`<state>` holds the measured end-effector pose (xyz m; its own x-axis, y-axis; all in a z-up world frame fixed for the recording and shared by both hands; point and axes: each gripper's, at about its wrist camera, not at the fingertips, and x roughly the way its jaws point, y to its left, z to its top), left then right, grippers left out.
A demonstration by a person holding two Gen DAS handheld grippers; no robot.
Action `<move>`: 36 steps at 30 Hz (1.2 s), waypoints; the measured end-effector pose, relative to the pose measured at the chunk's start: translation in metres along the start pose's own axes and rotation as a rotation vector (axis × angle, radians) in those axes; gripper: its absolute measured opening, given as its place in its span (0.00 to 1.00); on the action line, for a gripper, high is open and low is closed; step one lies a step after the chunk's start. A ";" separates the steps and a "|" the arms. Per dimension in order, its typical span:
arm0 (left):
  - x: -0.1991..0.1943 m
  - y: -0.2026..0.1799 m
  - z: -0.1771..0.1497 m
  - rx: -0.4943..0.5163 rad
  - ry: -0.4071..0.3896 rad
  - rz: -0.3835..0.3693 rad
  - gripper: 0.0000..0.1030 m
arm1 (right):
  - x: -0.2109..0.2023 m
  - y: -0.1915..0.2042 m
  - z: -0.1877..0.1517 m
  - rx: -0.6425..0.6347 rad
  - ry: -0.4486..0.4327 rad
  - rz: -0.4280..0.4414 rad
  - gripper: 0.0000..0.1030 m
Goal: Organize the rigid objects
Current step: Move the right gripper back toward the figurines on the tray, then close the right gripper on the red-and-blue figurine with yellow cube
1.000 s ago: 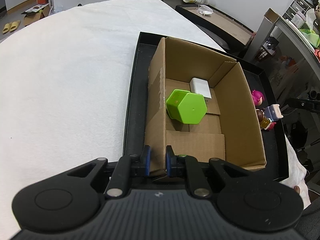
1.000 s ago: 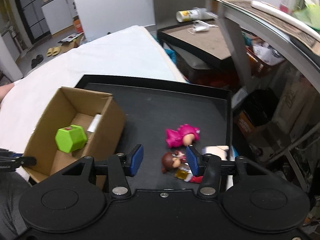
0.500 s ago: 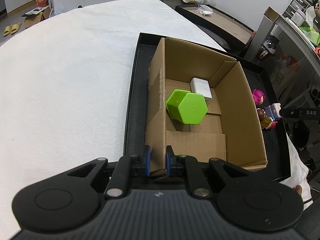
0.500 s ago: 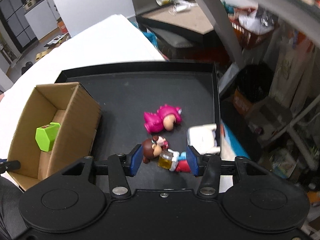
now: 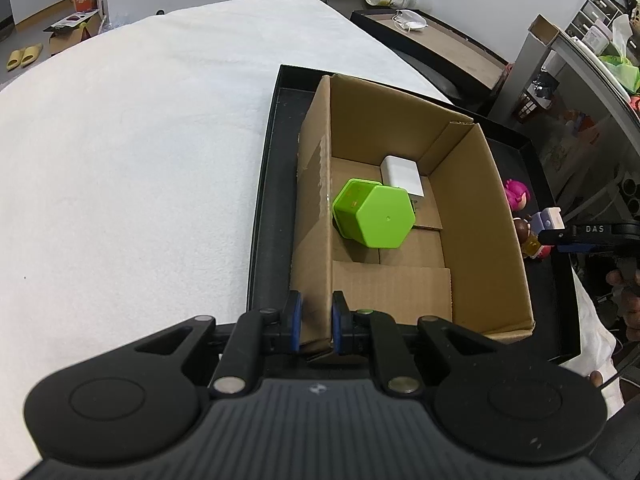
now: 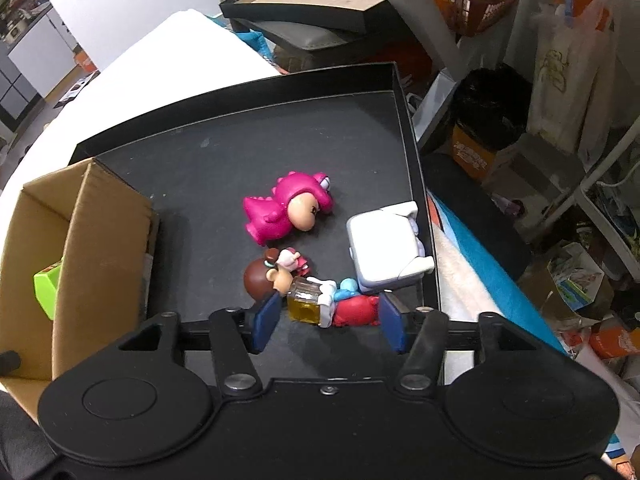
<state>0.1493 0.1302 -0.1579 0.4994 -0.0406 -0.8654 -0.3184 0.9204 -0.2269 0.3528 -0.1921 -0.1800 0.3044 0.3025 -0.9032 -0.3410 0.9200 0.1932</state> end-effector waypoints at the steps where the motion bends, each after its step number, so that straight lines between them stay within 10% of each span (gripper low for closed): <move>1: 0.000 0.000 0.000 -0.002 0.000 -0.002 0.14 | 0.002 -0.001 0.000 0.009 0.005 0.000 0.58; 36: -0.006 -0.008 -0.001 0.019 -0.019 0.025 0.12 | -0.023 0.018 -0.006 0.001 -0.062 0.049 0.57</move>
<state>0.1484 0.1229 -0.1517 0.5067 -0.0106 -0.8621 -0.3152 0.9284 -0.1966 0.3339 -0.1839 -0.1582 0.3416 0.3622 -0.8673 -0.3557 0.9040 0.2375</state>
